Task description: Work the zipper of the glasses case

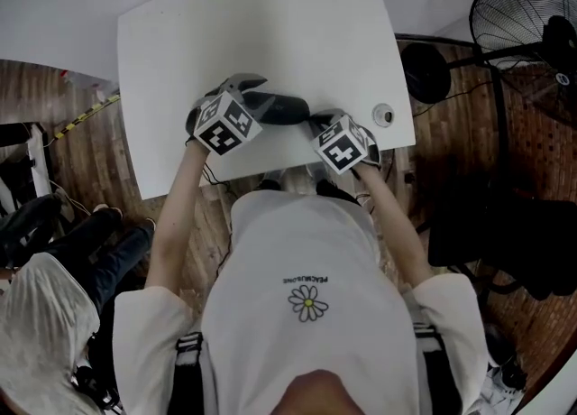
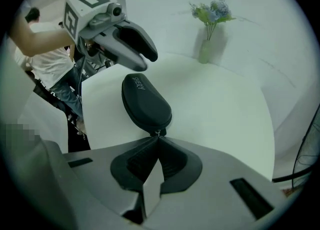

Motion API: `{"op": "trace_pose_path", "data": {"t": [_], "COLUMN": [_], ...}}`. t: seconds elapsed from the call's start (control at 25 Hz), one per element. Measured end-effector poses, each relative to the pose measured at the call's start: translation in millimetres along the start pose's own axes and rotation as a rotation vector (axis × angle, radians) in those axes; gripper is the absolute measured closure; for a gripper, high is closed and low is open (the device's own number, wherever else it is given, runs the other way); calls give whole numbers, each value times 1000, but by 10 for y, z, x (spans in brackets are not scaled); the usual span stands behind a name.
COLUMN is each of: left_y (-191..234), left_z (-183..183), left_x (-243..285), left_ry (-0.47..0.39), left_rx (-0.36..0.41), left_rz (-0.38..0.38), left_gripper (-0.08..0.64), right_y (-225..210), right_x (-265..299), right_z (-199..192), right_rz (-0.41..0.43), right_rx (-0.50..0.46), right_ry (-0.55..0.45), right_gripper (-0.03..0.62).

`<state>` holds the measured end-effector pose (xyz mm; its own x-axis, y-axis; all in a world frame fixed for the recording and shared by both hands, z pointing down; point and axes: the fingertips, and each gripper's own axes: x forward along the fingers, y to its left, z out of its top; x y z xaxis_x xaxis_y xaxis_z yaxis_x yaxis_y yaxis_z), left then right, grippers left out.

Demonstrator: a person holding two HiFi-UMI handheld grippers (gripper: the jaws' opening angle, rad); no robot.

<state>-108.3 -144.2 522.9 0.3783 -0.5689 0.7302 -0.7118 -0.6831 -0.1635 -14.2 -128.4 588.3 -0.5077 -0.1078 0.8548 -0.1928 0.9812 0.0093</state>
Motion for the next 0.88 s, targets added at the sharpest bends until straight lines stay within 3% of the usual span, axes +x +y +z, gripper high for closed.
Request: {"op": "trace_pose_path", "data": {"t": [0.04, 0.08, 0.16, 0.24, 0.36, 0.48, 0.72, 0.88], "left_y": [-99, -208, -391, -495, -619, -662, -617, -589], "left_z": [-28, -87, -237, -361, -499, -558, -554, -556], "left_x": [-33, -45, -13, 65, 207, 295, 308, 311], "left_ry": [30, 71, 153, 215, 315, 381, 358, 355], "left_rx": [31, 69, 152, 196, 156, 102, 30, -11], "left_rz": [-80, -158, -264, -302, -325, -288, -261, -235], "left_gripper": [351, 290, 253, 235, 221, 239, 239, 239], "right_y": [-25, -48, -83, -100, -113, -99, 146, 275], "right_x": [-1, -5, -13, -16, -24, -36, -55, -1], "right_z": [9, 15, 16, 17, 43, 49, 39, 116], "right_rz": [-6, -10, -17, -18, -10, 7, 75, 85], "right_rx": [-24, -44, -69, -79, -76, -64, -84, -41], "right_ry": [2, 4, 7, 7, 0, -8, -9, -34], "right_gripper": [584, 584, 584, 584, 584, 584, 584, 584]}}
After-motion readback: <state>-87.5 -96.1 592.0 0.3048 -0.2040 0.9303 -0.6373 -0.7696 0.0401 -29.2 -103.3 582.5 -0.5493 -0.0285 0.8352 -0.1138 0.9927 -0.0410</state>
